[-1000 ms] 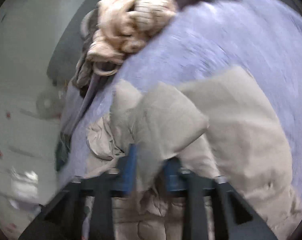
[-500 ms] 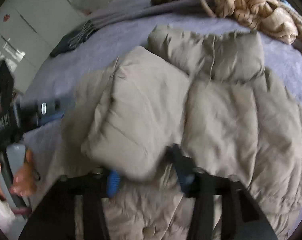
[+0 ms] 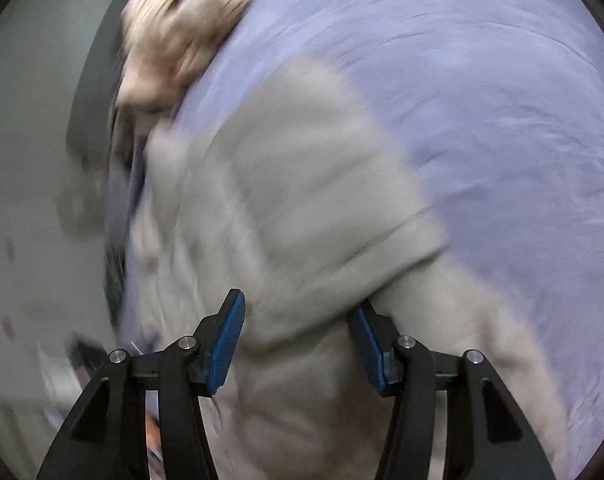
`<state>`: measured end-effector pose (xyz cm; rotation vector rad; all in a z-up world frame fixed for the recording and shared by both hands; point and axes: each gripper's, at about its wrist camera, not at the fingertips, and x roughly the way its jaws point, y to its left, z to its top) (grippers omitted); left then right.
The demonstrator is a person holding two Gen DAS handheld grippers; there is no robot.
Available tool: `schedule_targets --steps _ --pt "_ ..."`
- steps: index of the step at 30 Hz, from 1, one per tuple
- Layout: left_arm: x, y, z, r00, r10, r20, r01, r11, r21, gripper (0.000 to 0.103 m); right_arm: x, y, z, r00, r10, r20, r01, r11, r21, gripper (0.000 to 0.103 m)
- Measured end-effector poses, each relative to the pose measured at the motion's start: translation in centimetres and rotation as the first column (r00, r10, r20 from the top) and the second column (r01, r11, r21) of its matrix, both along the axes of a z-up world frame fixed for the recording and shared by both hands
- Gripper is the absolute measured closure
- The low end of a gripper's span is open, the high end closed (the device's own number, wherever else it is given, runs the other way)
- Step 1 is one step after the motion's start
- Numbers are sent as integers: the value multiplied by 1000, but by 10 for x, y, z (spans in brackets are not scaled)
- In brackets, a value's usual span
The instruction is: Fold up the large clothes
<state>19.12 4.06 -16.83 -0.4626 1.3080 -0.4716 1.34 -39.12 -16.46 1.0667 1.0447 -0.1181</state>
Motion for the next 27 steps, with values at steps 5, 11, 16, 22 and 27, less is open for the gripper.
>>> schedule_targets --steps 5,11,16,22,27 --pt "-13 -1 21 992 7 130 -22 993 119 92 18 -25 4 999 -32 26 32 999 -25 99" --pt "-17 11 -4 993 -19 119 -10 971 238 92 48 13 1 981 192 -29 -194 960 -201 99" --pt "-24 14 6 990 33 136 -75 948 309 74 37 11 -11 978 201 -59 -209 963 -173 93" --pt "-35 46 51 944 104 312 -220 905 364 36 8 3 38 953 297 55 -282 940 -193 39" --pt "-14 30 53 955 33 296 -128 943 307 74 23 -50 34 988 64 142 -52 995 -89 39"
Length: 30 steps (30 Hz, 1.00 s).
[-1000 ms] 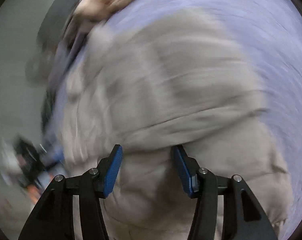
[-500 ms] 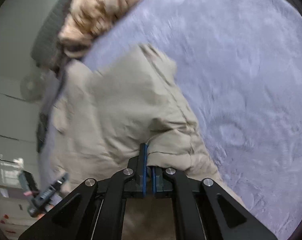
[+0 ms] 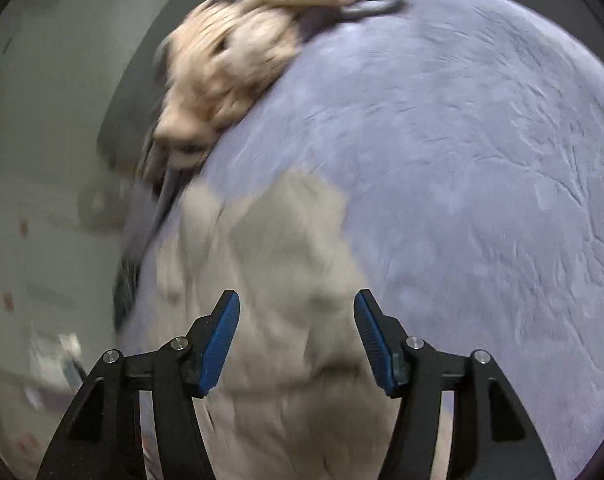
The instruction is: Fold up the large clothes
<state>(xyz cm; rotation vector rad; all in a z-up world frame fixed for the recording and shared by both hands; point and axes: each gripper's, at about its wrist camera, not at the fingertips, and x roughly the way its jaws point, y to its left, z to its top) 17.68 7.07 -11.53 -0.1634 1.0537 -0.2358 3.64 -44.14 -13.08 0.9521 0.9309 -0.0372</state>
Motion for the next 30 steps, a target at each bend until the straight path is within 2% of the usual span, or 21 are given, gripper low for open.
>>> schedule_targets --steps 2,4,5,7,8,9,11,12,13,17,20,22,24,26,28,30 --pt "7 -17 -4 999 -39 3 39 999 -18 74 20 -13 -27 999 -45 -26 48 992 113 39" --pt "14 -34 -10 998 -68 -10 68 998 -9 74 39 -16 -56 997 -55 -55 68 965 255 40" --pt "17 -39 -15 997 -78 -17 78 997 0 74 47 -13 -64 997 -45 -66 63 952 298 52" --pt "18 -44 -26 996 -81 -33 83 995 47 74 64 -3 -63 999 -8 -35 19 946 325 87" --pt "21 -44 -33 996 -82 -46 84 994 62 74 67 0 -59 1000 3 -23 4 950 311 89" --pt "23 -43 -41 995 -83 -60 87 994 63 74 70 2 -55 999 25 -24 -18 963 270 91" --pt "22 -43 -49 994 -90 -68 94 994 59 74 80 10 -53 993 74 -91 -62 990 126 92" --pt "22 -45 -53 993 -100 -66 104 993 60 74 83 13 -54 986 101 -131 -98 995 29 92" --pt "21 -48 -55 992 -106 -65 110 992 63 74 81 13 -56 982 117 -150 -122 992 -23 92" --pt "23 -60 -62 991 -123 -51 128 987 99 74 86 22 -70 978 141 -156 -163 977 -140 93" --pt "21 -59 -58 991 -123 -44 127 986 109 74 80 28 -63 982 121 -146 -149 968 -200 92" --pt "19 -56 -51 992 -115 -43 119 985 123 74 79 36 -48 978 118 -171 -164 945 -285 88" --pt "13 -52 -38 994 -107 -31 110 985 135 73 70 48 -29 973 132 -188 -197 901 -387 87" --pt "2 -44 -24 994 -109 -11 109 987 119 73 44 54 -6 972 142 -187 -215 858 -466 87" --pt "-10 -37 -15 994 -112 -3 111 989 95 73 25 67 9 971 162 -174 -229 833 -504 87" --pt "-19 -36 -19 992 -123 -15 124 986 111 73 10 80 10 964 186 -191 -261 807 -530 87"
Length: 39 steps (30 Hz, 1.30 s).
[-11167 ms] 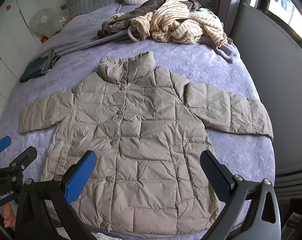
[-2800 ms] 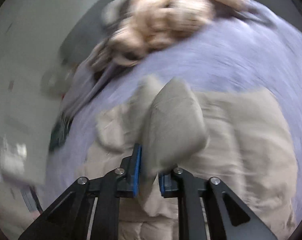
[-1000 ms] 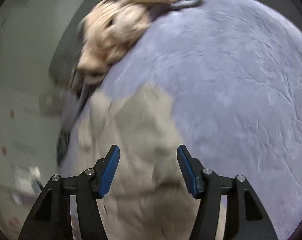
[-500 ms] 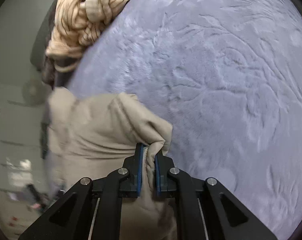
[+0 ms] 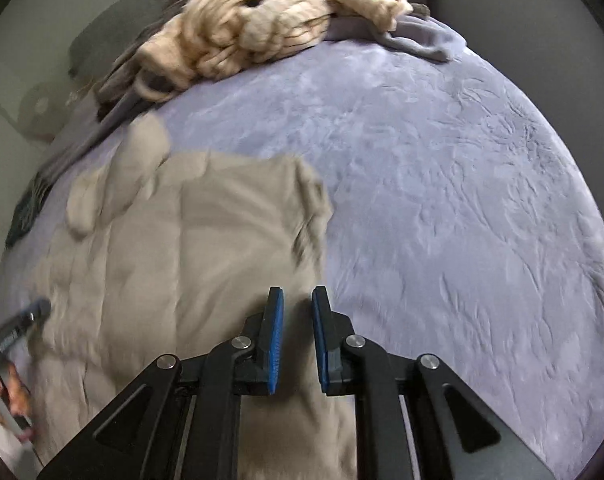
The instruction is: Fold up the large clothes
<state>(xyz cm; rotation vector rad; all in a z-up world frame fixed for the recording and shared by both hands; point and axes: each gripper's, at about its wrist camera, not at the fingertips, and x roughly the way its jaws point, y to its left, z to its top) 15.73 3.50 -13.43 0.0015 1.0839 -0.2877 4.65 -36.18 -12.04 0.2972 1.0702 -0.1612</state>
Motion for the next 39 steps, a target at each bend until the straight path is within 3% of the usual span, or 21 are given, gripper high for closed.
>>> schedule_targets --steps 2,4,7,17,24,28,32,33,34,35,37,39 --pt "-3 -3 -20 1000 -5 -30 7 997 77 73 -4 6 -15 999 13 -52 -17 998 -68 87" --pt "-3 1 -37 999 -2 -38 4 999 48 73 -4 2 -37 996 11 -85 -17 998 -61 87" --pt "-1 1 -42 1000 -3 -29 4 999 51 73 -2 -6 -52 997 9 -77 -13 999 -50 76" --pt "-13 29 -13 992 98 -77 -91 992 90 73 -35 -13 -18 995 -39 -93 31 996 -89 74" --pt "-43 33 7 981 125 -150 -111 989 97 73 -72 -14 -3 986 -88 -143 98 993 63 71" --pt "-69 25 24 978 124 -166 -108 989 105 73 -88 -7 5 982 -95 -165 116 986 122 57" --pt "-97 20 37 971 140 -193 -123 988 95 73 -101 -1 12 979 -79 -186 112 978 177 56" --pt "-107 19 40 969 148 -197 -131 987 96 65 -104 0 14 978 -74 -193 111 976 189 55" --pt "-112 19 42 968 155 -198 -138 986 96 23 -108 2 15 977 -68 -201 109 973 203 52" --pt "-121 20 46 966 178 -190 -161 982 102 4 -111 2 15 977 -64 -206 109 971 212 49" --pt "-138 21 58 969 207 -139 -193 976 103 0 -117 5 19 976 -49 -212 99 968 232 49" --pt "-152 21 62 964 216 -154 -199 973 118 0 -122 7 21 976 -32 -214 84 967 240 49"
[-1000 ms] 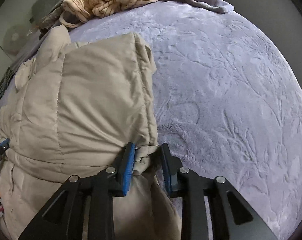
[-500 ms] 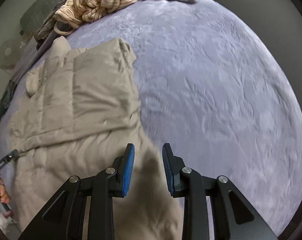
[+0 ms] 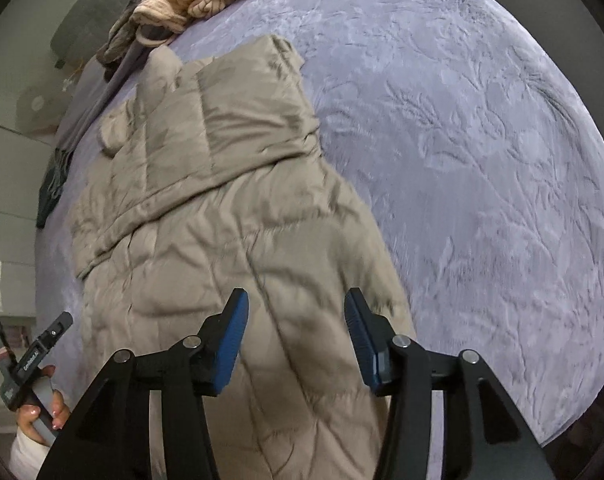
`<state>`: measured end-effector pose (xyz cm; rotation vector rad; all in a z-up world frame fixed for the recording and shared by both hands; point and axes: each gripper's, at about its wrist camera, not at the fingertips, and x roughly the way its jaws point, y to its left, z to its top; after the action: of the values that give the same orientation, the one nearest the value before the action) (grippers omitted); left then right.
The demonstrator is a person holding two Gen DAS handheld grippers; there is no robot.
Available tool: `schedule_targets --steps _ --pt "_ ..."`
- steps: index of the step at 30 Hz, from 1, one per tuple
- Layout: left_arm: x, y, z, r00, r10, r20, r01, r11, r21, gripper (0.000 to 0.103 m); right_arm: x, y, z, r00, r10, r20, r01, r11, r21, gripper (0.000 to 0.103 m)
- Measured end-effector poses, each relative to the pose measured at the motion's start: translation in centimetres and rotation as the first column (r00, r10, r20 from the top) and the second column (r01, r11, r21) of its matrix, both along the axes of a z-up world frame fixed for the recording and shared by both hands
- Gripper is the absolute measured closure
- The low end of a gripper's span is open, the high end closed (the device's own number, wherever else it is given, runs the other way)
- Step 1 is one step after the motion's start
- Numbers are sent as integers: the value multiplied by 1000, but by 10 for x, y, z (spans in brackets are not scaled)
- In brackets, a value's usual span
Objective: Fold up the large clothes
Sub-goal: 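Open both tools and smooth the folded coat flat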
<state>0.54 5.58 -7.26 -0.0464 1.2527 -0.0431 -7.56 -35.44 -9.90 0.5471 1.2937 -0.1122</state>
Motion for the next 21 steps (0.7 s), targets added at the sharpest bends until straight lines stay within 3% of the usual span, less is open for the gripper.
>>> schedule_targets --steps 5,6,8,11,13,21 --pt "-29 5 4 997 68 -42 -68 998 6 0 -13 7 2 999 40 -25 -39 999 30 47" --pt "-36 6 4 995 80 -54 -80 997 12 0 -16 9 2 999 45 -27 -44 998 34 44" --pt "-46 7 5 994 85 -75 -85 996 12 0 -23 13 5 998 51 -23 -50 998 46 29" --pt "-59 7 8 993 69 -95 -68 998 19 0 -35 21 7 998 59 -16 -58 995 79 27" --pt "-66 9 9 994 53 -99 -52 998 21 0 -44 28 6 998 61 -18 -60 994 89 20" --pt "-92 37 -6 993 15 -120 -11 999 37 0 -83 50 -2 1000 6 -30 -2 994 108 20"
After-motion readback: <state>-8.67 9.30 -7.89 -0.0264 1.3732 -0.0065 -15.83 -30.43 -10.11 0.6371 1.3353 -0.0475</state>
